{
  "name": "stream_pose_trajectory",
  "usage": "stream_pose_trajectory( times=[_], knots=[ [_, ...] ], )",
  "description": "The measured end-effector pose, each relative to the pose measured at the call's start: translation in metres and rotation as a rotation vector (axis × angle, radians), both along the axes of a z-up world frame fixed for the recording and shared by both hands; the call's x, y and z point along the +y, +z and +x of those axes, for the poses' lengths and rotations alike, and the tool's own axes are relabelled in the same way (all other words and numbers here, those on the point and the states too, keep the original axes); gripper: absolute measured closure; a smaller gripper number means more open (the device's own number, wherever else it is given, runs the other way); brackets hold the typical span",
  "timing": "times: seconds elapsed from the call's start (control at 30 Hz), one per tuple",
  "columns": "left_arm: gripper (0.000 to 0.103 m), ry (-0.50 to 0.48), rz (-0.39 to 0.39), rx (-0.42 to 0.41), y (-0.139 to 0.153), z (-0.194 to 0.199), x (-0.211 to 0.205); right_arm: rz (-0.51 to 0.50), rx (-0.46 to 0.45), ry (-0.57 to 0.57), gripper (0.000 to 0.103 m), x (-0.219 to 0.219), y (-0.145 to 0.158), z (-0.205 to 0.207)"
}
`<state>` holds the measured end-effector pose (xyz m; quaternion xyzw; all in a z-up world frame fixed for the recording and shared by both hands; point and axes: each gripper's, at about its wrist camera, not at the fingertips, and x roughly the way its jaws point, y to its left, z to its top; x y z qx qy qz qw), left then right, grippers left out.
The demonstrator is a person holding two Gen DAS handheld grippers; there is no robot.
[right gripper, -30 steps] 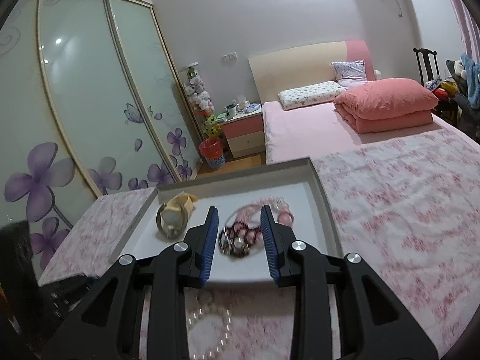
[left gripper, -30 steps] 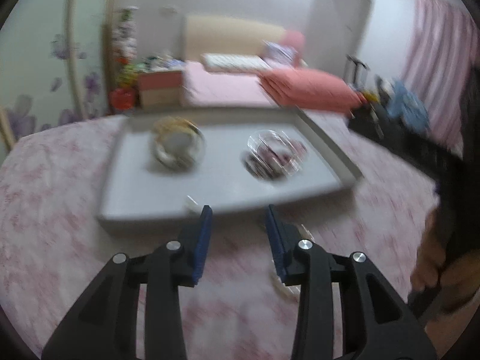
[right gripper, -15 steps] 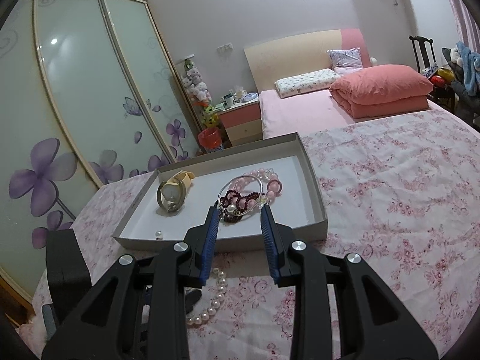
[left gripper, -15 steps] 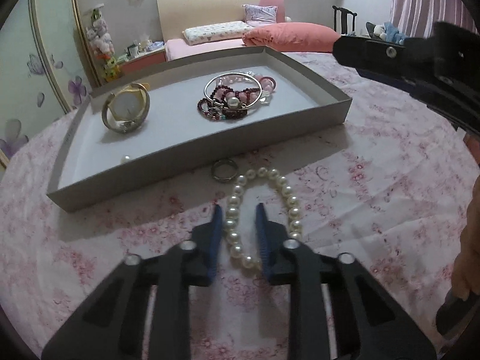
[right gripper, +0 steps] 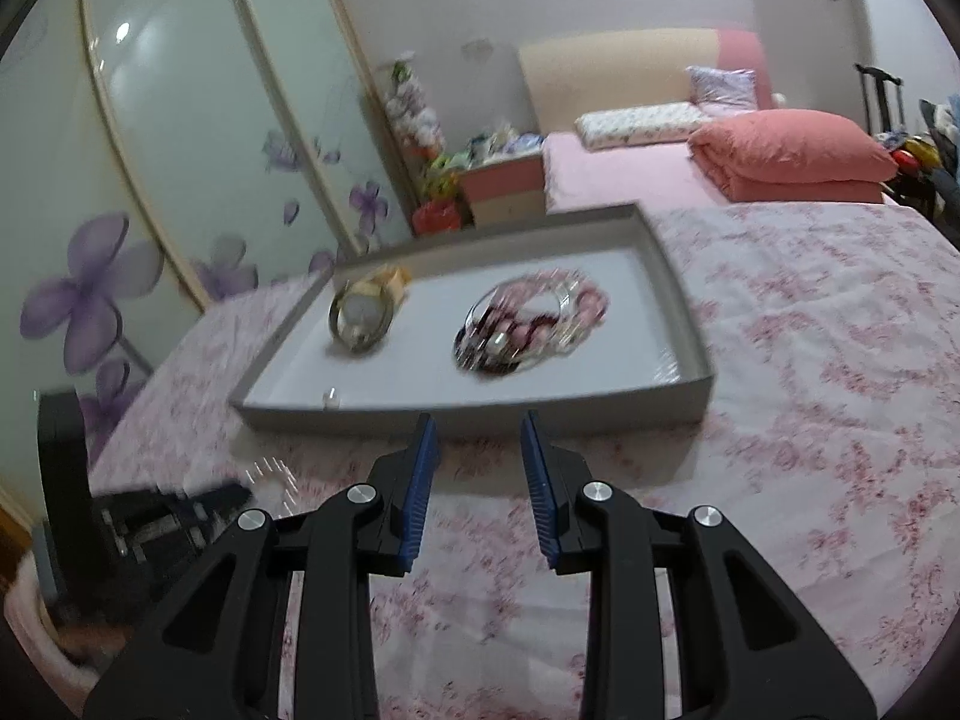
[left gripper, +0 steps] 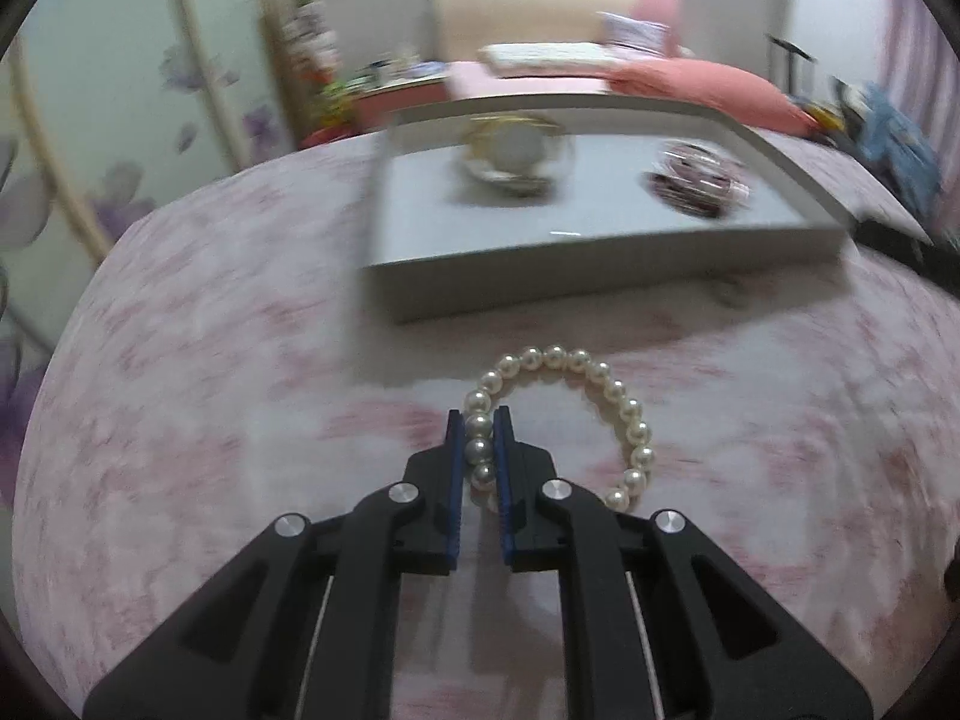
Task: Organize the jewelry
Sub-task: 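Grasp the pearl bracelet with the left tool while the right tool approaches the silver ring, then grasp the silver ring with the right tool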
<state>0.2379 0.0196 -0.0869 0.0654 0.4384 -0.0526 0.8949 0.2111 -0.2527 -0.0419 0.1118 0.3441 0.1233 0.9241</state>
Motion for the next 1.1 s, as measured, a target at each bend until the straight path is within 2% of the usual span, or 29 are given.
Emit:
stream_pose_trajectory(
  times=[0.07,0.27,0.3,0.33,0.37,0.6,0.7,0.73,0.77,0.8,0.93,1.1],
  knots=[
    [0.092,0.033,-0.02,-0.004,0.001,0.002,0.012,-0.037,0.035,0.033,0.072,0.013,-0.006,0.004],
    [0.092,0.04,-0.07,-0.008,0.003,-0.001,0.021,-0.143,0.137,0.084,0.071,0.046,-0.026,0.014],
    [0.092,0.04,-0.082,-0.006,0.003,-0.003,0.023,-0.153,0.147,0.087,0.069,0.049,-0.028,0.016],
    [0.092,0.041,-0.092,-0.005,0.003,-0.003,0.024,-0.163,0.159,0.086,0.063,0.052,-0.03,0.018],
    [0.092,0.041,-0.098,-0.005,0.003,-0.003,0.024,-0.17,0.166,0.082,0.058,0.054,-0.031,0.02],
    [0.091,0.042,-0.103,-0.004,0.002,-0.002,0.024,-0.241,0.17,0.069,0.058,0.073,-0.031,0.037],
    [0.091,0.042,-0.103,-0.004,0.002,-0.002,0.024,-0.274,0.165,0.065,0.06,0.08,-0.031,0.042],
    [0.091,0.043,-0.103,-0.003,0.002,-0.001,0.023,-0.291,0.16,0.063,0.064,0.083,-0.032,0.042],
    [0.091,0.043,-0.102,-0.004,0.002,-0.001,0.023,-0.293,0.155,0.065,0.075,0.085,-0.032,0.042],
    [0.091,0.043,-0.103,-0.004,0.002,-0.001,0.023,-0.291,0.15,0.069,0.08,0.085,-0.031,0.04],
    [0.091,0.043,-0.103,-0.004,0.002,-0.001,0.023,-0.289,0.158,0.086,0.08,0.079,-0.03,0.031],
    [0.091,0.043,-0.094,-0.004,0.002,-0.001,0.022,-0.262,0.171,0.075,0.08,0.051,-0.029,0.008]
  ],
)
